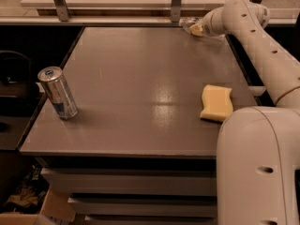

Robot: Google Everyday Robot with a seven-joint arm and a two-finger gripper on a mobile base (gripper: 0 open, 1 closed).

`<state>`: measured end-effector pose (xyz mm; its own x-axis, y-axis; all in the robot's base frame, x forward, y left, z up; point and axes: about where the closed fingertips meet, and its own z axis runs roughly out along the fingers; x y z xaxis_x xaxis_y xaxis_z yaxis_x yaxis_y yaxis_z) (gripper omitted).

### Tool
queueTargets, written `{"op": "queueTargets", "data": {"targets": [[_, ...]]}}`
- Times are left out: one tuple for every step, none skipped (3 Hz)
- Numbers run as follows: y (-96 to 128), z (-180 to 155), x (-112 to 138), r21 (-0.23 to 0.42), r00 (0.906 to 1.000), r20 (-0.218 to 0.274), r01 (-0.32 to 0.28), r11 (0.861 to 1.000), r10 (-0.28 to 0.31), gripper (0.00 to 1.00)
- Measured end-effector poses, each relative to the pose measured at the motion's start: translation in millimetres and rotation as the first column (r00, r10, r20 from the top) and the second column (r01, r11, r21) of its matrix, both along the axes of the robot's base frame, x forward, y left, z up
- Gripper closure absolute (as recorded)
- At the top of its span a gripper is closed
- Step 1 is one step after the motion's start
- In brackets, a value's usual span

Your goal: Move water bottle near redbull can

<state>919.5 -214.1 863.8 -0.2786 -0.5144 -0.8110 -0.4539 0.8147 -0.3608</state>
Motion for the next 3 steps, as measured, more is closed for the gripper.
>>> {"op": "queueTargets", "data": {"targets": [[0, -2, -2, -0.003, 1.0000, -0.010, -0.002, 1.000, 0.002, 0.87], [0, 0, -2, -0.003, 0.9999, -0.010, -0.002, 1.000, 0.002, 1.00], [8, 11, -6, -0.021, 0.9988, 0.010, -0.048, 0.999, 0.048, 1.00]]}}
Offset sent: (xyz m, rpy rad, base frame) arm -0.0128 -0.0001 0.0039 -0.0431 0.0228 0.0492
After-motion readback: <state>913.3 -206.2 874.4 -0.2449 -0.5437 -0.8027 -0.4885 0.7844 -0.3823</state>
